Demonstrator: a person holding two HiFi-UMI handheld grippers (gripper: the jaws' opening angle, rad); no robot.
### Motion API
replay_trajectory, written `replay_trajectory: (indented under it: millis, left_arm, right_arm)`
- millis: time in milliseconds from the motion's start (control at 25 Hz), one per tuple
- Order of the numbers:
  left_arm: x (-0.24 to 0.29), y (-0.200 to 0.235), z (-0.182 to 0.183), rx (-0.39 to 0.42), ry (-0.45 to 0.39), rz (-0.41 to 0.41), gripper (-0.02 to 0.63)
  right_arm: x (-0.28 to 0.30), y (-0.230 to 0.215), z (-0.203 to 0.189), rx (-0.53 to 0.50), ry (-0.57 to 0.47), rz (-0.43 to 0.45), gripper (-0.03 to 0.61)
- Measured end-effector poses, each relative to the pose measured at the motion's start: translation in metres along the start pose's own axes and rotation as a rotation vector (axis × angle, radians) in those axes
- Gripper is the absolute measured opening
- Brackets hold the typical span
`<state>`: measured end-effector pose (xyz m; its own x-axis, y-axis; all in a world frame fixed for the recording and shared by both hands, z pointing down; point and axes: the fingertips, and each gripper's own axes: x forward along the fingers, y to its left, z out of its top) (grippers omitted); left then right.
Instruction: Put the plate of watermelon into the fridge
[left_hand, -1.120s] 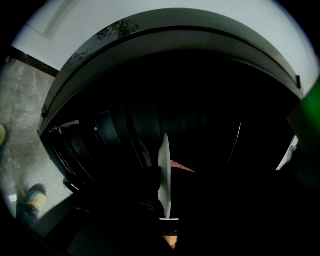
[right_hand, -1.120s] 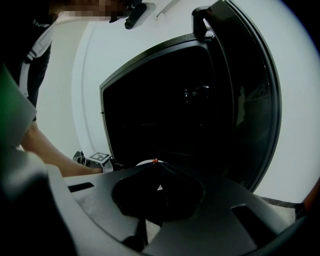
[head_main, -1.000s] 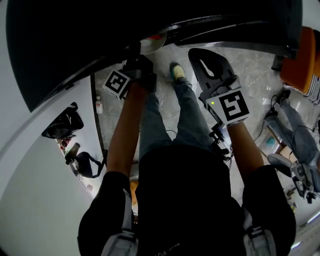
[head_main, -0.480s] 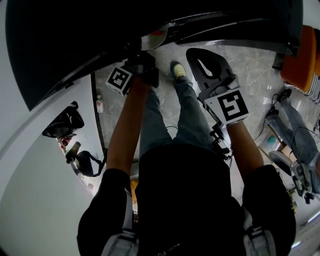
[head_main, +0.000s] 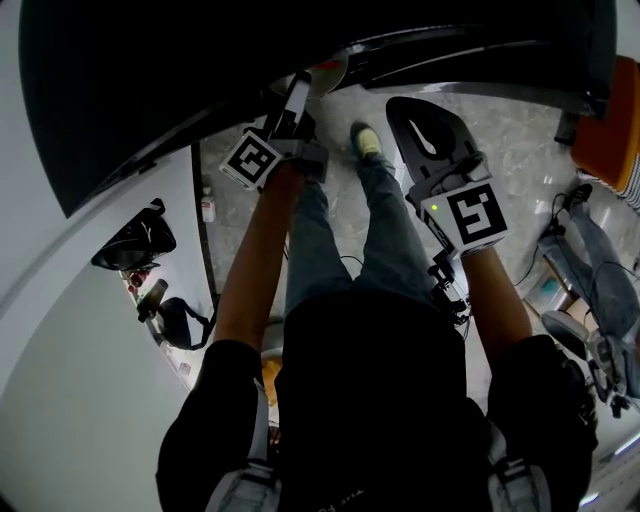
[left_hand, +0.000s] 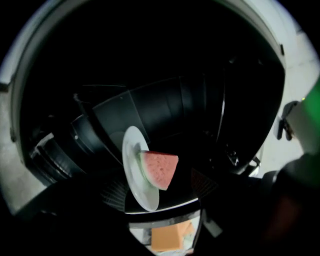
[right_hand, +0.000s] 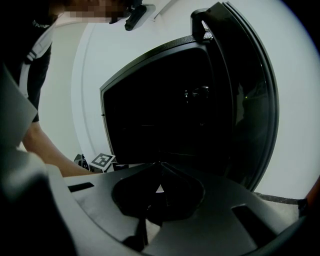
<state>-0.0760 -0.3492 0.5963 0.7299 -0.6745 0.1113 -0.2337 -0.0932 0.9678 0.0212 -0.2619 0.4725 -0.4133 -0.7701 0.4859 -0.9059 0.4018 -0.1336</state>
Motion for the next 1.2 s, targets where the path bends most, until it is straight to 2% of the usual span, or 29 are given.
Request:
replay_trajectory:
  millis: [80,200,400,640,800,960,1080,1120,1200]
  left_arm:
    - [-0.003,0.001,-0.004,0.117,0.068,0.013,0.404]
    - [0.000,-0.002,-0.011,0.254,0.162,-0.008,0.436]
    - [0.001,0.002,-0.024,0.427,0.292,0.024,0.441]
    - [-0.002,0.012,-0.033,0.588,0.399,0.075,0.440]
    - [-0.004,0.018,-0.038,0.687,0.455,0.119,0.440]
    - [-0.009,0.026,-0.044,0.804,0.516,0.165,0.440]
    - [-0.009,0.030,-0.045,0.858,0.542,0.207,0.437]
    - [-0.009,0.032,-0.044,0.868,0.544,0.229,0.424]
    - [-0.009,0.037,-0.040,0.871,0.541,0.273,0.352]
  right_arm:
    - [0.002,0.003,0.001,0.004,-0.010,0.001,0.008]
    - [0.002,0.004,0.000,0.007,-0.013,0.005,0.008]
    - [0.002,0.002,-0.004,0.017,-0.006,0.008,0.008]
    - [0.005,0.000,0.008,0.007,-0.073,-0.006,0.008]
    - [0.001,0.001,-0.002,0.012,-0.023,-0.001,0.008]
    - [-0.003,0.003,-0.006,0.016,-0.021,-0.005,0.008]
    - [-0.005,0.004,-0.010,0.013,-0.013,-0.002,0.008]
    - [-0.005,0.004,-0.010,0.013,-0.012,-0.001,0.008]
    - [-0.005,0.004,-0.011,0.012,-0.012,-0.001,0.008]
